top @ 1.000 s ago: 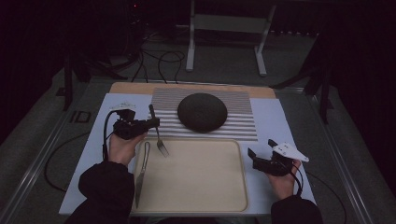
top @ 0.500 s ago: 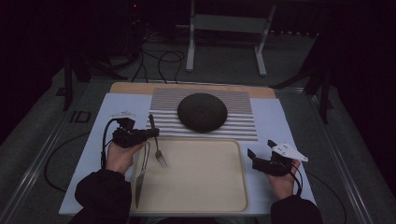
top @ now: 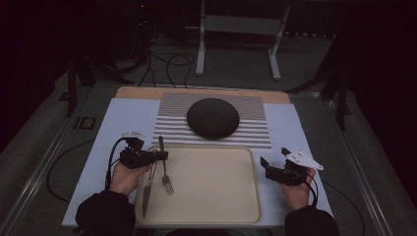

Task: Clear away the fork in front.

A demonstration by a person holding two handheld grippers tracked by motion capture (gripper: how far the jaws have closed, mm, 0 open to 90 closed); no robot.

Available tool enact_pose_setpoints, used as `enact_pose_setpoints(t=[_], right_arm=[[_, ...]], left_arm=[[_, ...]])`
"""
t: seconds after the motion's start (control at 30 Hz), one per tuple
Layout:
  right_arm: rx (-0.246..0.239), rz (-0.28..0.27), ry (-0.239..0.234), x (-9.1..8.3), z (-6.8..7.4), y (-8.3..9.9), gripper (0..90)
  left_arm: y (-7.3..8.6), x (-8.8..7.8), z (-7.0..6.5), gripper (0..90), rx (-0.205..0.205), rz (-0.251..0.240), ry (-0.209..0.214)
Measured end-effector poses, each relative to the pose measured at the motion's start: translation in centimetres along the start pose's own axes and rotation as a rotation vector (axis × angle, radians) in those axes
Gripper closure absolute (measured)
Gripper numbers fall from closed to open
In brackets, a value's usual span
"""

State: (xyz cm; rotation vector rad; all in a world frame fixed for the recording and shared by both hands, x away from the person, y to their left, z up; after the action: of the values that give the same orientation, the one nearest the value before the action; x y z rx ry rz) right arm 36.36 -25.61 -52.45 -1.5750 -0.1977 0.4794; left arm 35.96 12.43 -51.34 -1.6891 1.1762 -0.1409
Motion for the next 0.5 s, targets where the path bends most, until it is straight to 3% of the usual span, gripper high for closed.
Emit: enact_pose_setpoints(t=[0.07,0.2,0.37,0.5], right_arm=[[-0.002,-0.001,0.003,0.0,0.0,0.0,9.8],[-0.003,-0.001,0.006,0.0,-0.1,0.0,9.8],[-0.006,0.001,0.007,0.0,-0.2,0.1,9.8],[-0.006,0.000,0.009,0.0,-0.2,0.0,9.8]], left_arm=[[0.6,0.3,0.3,84.8,0.034,0.032,-0.039],[1.8,0.8,0.9,81.5,0.042,0.062,-0.063],[2.8,1.2,1.3,78.9,0.050,0.079,-0.081],[3.7,1.2,1.4,78.0,0.028,0.088,-0.066]])
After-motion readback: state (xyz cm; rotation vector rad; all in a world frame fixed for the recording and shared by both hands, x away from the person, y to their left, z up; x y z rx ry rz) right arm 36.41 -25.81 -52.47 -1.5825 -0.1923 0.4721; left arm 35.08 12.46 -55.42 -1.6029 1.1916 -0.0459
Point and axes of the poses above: each handheld gripper's, and its own axes: x roughly forward along the jaws, y roughly out of its underside, z roughly to its left, the point moved 9 cm from there along x, roughly forward along the jaws, and after that the axes turned 13 degrees about -z, right-handed, at the moved point
